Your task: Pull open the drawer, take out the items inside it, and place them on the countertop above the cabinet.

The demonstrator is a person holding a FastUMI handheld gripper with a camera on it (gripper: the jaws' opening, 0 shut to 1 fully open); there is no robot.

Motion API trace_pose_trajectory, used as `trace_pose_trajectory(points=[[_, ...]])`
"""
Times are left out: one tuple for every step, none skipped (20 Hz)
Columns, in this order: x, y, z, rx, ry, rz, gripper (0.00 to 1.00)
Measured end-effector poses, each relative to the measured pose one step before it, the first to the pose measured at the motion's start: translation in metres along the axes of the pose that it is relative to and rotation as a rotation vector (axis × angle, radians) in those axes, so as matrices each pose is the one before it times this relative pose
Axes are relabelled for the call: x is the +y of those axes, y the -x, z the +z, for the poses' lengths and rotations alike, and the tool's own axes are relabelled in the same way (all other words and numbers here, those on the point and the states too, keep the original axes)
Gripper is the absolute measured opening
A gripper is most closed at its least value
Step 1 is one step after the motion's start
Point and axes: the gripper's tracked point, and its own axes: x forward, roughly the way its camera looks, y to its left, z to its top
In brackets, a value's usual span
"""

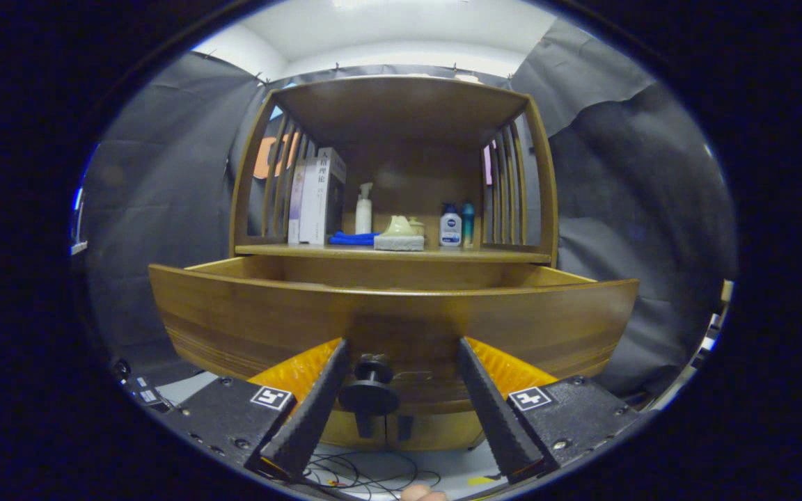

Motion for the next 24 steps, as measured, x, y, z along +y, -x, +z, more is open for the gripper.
trace_pose_trajectory(points=[[0.0,-0.0006,-0.0008,-0.00362,0.00512,-0.00155,0.98],[-0.0011,-0.00047,0.00032,-0.00152,0.0049,-0.00195,0.98],[0.00046,0.00033,0.00038,0.00195,-0.00031,-0.00033,0.98],[0.00143,-0.00167,0.00006,0.00138,-0.00142,0.00246,0.98],[-0.00042,-0.00126,-0.00073,0.00464,0.00001,0.00308,0.98],[0.00159,-0.00631,0.00007,0.0073,-0.00275,0.00452,0.98],[-0.00124,-0.00071,0.00187,0.01406,-0.00349,0.00015,0.99],[0.0008,-0.01432,0.00113,0.00418,-0.00408,0.00471,0.99],[0.00047,-0.00403,0.00519,-0.00193,0.00069,-0.00098,0.99],[0.00078,-0.00867,0.00415,-0.00704,0.0048,-0.00073,0.99],[0.00069,-0.00943,-0.00051,0.0199,-0.0015,-0.00339,0.98],[0.00145,-0.00058,0.0021,-0.00892,-0.00106,-0.00218,0.98],[0.00061,-0.00492,-0.00059,0.02578,0.00331,-0.00248,0.99],[-0.00015,-0.00328,0.002,-0.00438,-0.00049,-0.00275,0.99],[0.00015,-0.00505,-0.00153,0.01198,-0.00123,-0.00134,0.99],[-0.00004,-0.00358,0.00182,-0.00275,-0.0024,-0.00062,0.99],[-0.00009,-0.00238,0.00014,-0.00231,0.00094,-0.00086,0.99],[0.00101,-0.00312,-0.00039,-0.00129,0.00182,-0.00151,0.99],[0.00097,-0.0015,-0.00012,-0.00292,0.00154,-0.00157,0.99],[0.00009,-0.00225,0.00001,-0.00101,0.00007,-0.00154,0.99],[-0.00013,-0.00279,0.00034,-0.00066,0.00045,-0.00105,0.99],[0.00029,-0.00322,0.0009,-0.00083,-0.00056,-0.00114,0.99],[0.00055,-0.00347,-0.00041,0.00095,0.00226,-0.00208,0.99],[-0.00016,-0.00261,-0.00011,0.00175,0.00515,-0.00273,0.99]])
